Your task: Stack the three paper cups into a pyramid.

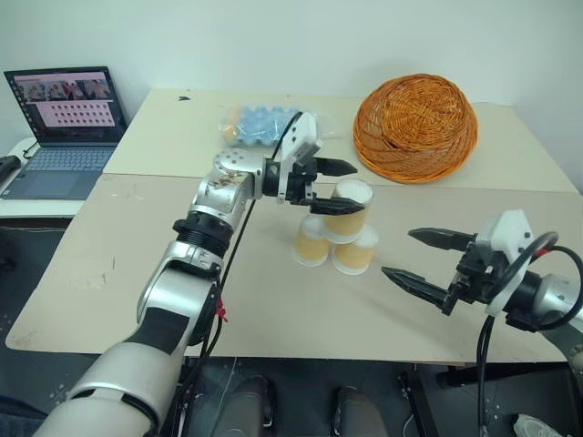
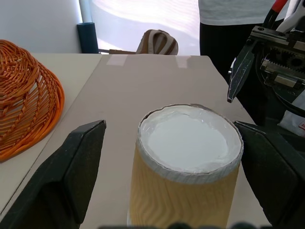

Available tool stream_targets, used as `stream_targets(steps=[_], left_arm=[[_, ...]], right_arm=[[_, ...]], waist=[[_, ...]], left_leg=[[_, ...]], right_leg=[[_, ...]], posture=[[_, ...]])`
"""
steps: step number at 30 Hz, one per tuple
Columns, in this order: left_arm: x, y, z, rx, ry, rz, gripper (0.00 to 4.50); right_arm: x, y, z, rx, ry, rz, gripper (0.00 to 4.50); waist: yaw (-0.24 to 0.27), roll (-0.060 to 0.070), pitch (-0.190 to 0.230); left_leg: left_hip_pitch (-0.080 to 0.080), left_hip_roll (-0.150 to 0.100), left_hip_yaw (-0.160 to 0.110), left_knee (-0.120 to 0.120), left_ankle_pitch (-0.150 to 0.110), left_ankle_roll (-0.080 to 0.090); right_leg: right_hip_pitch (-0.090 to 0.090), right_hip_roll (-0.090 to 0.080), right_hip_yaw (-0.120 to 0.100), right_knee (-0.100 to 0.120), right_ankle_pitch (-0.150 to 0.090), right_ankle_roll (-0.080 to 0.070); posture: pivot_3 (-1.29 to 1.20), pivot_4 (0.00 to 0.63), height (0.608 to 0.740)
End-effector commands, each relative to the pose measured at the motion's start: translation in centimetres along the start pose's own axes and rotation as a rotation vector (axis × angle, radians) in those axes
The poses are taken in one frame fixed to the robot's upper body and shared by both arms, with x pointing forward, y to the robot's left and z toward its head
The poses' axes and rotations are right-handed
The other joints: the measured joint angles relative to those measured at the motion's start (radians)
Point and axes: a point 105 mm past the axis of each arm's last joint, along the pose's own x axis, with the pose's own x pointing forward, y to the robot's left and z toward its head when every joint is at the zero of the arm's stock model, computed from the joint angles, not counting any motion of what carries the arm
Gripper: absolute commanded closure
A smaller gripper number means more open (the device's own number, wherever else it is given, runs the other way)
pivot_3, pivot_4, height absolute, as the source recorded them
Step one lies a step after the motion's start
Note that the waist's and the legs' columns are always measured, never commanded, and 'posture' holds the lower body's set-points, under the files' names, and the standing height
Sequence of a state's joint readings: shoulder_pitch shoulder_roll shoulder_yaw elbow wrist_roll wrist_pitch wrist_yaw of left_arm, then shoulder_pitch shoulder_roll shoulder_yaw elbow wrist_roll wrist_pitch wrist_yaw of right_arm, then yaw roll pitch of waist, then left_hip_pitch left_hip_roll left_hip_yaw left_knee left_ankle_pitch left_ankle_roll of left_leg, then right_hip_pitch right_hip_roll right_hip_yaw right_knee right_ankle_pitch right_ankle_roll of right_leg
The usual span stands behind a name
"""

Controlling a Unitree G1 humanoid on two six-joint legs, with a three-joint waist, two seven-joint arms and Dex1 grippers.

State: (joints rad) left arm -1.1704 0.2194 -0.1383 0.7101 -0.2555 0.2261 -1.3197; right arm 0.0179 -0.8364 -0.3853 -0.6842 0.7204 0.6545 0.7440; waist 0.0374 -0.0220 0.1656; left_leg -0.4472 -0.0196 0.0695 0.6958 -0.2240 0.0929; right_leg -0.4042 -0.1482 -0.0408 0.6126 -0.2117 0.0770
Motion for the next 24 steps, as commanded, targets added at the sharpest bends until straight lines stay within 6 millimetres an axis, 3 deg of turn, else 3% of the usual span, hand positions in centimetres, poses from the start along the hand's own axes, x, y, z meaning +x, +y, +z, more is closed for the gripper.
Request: stream_targets(steps=[1, 9, 14, 19, 24], left_arm=[[-0.4, -0.1, 1.2, 0.027, -0.03, 0.004, 0.02], [-1.7, -0.4, 1.1, 0.018, -0.037, 0.032, 0.02], [-3.0, -0.6, 2.0, -0.016, -0.101, 0.09, 0.02], [-5.9, -0.5, 3.4, -0.049, -0.207, 0.286, 0.02], [-11.5, -1.3, 3.8, -0.109, -0.346, 0.722, 0.02]], right_arm=[[-0.2, -0.2, 1.0, -0.047, -0.032, 0.0, 0.0], [-0.1, -0.5, 1.1, -0.05, -0.027, 0.013, 0.0], [-0.1, -0.8, 1.1, -0.053, -0.023, 0.019, 0.0], [-0.4, -1.5, 0.8, -0.056, 0.0, 0.004, 0.0], [-1.3, -2.9, -0.6, -0.043, 0.065, -0.063, 0.0]], waist=[[0.0, 0.0, 0.0], [-0.002, 0.0, 0.0], [-0.001, 0.0, 0.0], [-0.005, 0.0, 0.0], [-0.016, 0.001, 0.0]], left_leg=[[0.0, 0.0, 0.0, 0.0, 0.0, 0.0], [0.0, 0.0, 0.0, 0.0, 0.0, 0.0], [0.0, 0.0, 0.0, 0.0, 0.0, 0.0], [0.0, 0.0, -0.001, 0.0, 0.0, 0.0], [0.001, 0.0, -0.002, 0.0, 0.001, -0.002]], right_leg=[[0.0, 0.0, 0.0, 0.0, 0.0, 0.0], [0.0, 0.0, 0.0, 0.0, 0.0, 0.0], [0.0, 0.0, 0.0, 0.001, 0.0, 0.0], [0.0, 0.0, 0.001, 0.001, 0.0, 0.0], [0.0, -0.001, 0.001, 0.001, 0.0, 0.0]], posture=[[0.0, 0.15, 0.726], [0.0, 0.15, 0.726], [0.0, 0.15, 0.726], [0.0, 0.15, 0.726], [0.0, 0.15, 0.726]])
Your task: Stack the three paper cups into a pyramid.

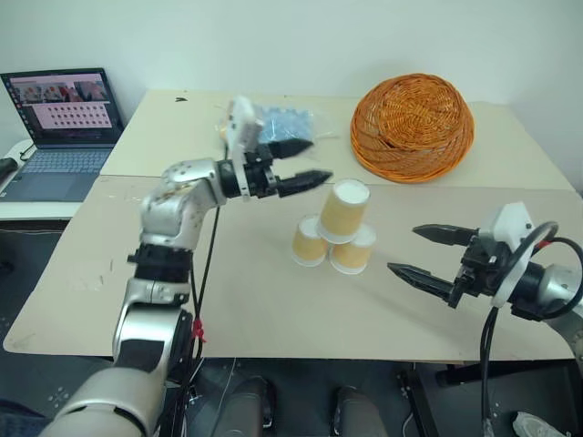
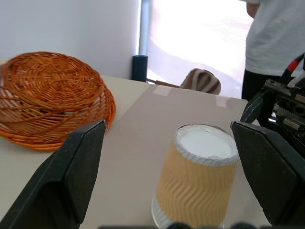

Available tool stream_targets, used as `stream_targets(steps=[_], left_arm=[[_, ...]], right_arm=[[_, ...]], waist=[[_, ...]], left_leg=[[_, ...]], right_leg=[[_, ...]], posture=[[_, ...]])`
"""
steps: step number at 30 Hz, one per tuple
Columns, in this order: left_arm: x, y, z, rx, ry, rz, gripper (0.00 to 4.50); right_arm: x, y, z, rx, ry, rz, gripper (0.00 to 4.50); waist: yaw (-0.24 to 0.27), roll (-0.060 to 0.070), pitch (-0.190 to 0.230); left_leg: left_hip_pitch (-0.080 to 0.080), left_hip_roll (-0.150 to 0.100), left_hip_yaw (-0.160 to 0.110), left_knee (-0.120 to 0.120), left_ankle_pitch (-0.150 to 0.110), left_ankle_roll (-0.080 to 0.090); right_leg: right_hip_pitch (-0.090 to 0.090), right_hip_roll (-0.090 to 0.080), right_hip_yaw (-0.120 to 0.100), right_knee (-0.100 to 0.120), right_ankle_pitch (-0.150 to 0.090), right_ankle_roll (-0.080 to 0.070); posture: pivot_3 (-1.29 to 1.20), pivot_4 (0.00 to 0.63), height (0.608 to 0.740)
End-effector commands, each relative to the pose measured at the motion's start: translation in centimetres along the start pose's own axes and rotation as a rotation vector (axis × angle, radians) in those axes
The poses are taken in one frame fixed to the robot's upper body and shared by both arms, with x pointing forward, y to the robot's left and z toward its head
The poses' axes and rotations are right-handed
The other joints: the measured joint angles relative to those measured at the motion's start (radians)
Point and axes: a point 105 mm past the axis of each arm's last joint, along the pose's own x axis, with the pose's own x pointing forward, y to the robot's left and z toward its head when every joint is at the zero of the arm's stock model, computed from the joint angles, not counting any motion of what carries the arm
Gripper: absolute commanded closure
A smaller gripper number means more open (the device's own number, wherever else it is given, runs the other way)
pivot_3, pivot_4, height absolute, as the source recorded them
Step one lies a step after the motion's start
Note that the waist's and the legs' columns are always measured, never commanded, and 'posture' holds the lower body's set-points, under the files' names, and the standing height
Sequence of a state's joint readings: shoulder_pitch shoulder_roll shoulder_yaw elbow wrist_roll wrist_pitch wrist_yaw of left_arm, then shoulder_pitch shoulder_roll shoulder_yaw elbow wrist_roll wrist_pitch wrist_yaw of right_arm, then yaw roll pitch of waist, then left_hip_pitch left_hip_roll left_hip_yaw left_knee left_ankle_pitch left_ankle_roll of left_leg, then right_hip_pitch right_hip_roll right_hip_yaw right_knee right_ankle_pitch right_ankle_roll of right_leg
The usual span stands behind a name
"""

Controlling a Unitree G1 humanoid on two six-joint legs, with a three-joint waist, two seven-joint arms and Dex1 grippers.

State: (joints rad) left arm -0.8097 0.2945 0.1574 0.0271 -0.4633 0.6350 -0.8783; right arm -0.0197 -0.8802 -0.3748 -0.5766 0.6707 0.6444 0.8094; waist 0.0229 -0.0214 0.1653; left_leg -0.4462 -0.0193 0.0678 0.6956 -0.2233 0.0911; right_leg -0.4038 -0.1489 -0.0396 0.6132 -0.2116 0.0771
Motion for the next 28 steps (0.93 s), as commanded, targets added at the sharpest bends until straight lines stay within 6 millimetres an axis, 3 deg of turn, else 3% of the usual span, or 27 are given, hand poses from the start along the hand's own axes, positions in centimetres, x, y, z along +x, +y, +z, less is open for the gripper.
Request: stream_targets(steps=[1, 2, 6, 9, 11, 14, 18, 23, 28], left_arm=[[-3.8, 1.0, 2.7, 0.028, -0.122, 0.305, 0.02], [-4.5, 1.2, 2.7, 0.026, -0.131, 0.364, 0.02], [-10.3, 4.4, 0.7, 0.04, -0.087, 0.757, 0.02], [-16.6, 6.3, -0.6, 0.124, -0.047, 1.072, 0.02], [-18.8, 6.6, -1.6, 0.179, 0.005, 1.178, 0.02], [-20.3, 6.6, -2.6, 0.196, 0.015, 1.251, 0.02], [-22.2, 6.5, -3.8, 0.18, 0.004, 1.334, 0.02], [-22.7, 6.5, -4.9, 0.168, -0.006, 1.349, 0.02], [-22.6, 6.8, -4.8, 0.225, -0.02, 1.354, 0.02]], right_arm=[[-1.1, -1.4, 0.1, -0.039, 0.014, -0.076, 0.0], [-1.3, -1.6, -0.1, -0.038, 0.02, -0.088, 0.0], [-1.8, -5.1, -2.1, -0.039, 0.098, -0.294, 0.0], [-3.2, -11.0, -4.5, -0.006, 0.133, -0.687, 0.0], [-3.6, -12.8, -6.2, 0.022, 0.156, -0.837, 0.0], [-3.5, -13.5, -7.5, 0.036, 0.137, -0.919, 0.0], [-2.9, -13.4, -8.2, 0.113, 0.026, -0.95, 0.0], [-2.5, -12.5, -8.1, 0.112, -0.099, -0.916, 0.0], [-1.8, -12.1, -8.6, 0.102, -0.093, -0.892, 0.0]], waist=[[-0.002, 0.0, 0.0], [-0.002, 0.0, 0.0], [0.0, 0.0, 0.0], [-0.009, 0.0, 0.0], [-0.011, -0.001, -0.001], [0.0, -0.001, -0.001], [0.001, 0.0, -0.001], [-0.005, 0.0, -0.001], [-0.011, 0.0, -0.001]], left_leg=[[0.0, 0.0, 0.0, 0.0, 0.0, -0.001], [0.0, 0.0, -0.001, 0.0, 0.0, -0.001], [0.003, 0.0, -0.001, 0.0, 0.001, -0.002], [0.007, 0.0, 0.0, 0.0, 0.002, -0.004], [0.007, 0.0, 0.001, 0.0, 0.0, -0.013], [0.007, 0.0, 0.0, -0.001, 0.005, -0.022], [0.006, -0.001, 0.001, -0.002, 0.006, -0.02], [0.007, 0.0, 0.0, -0.002, 0.004, -0.01], [0.007, 0.0, 0.0, -0.002, 0.004, -0.008]], right_leg=[[0.0, 0.0, 0.0, 0.0, 0.0, 0.0], [0.0, 0.0, 0.0, 0.0, 0.0, 0.0], [0.001, 0.0, 0.0, 0.002, 0.001, 0.0], [0.001, 0.0, 0.0, 0.002, 0.002, -0.002], [0.0, 0.001, 0.0, 0.001, 0.004, -0.003], [-0.001, 0.002, -0.001, 0.003, 0.004, -0.004], [0.0, 0.001, 0.0, 0.002, 0.004, -0.003], [0.0, 0.002, 0.0, 0.002, 0.004, -0.003], [-0.001, 0.002, 0.0, 0.002, 0.004, -0.003]], posture=[[0.0, 0.15, 0.726], [0.0, 0.15, 0.726], [0.0, 0.15, 0.726], [0.0, 0.15, 0.726], [0.0, 0.15, 0.726], [0.0, 0.15, 0.726], [0.0, 0.15, 0.726], [0.0, 0.15, 0.726], [0.0, 0.15, 0.726]])
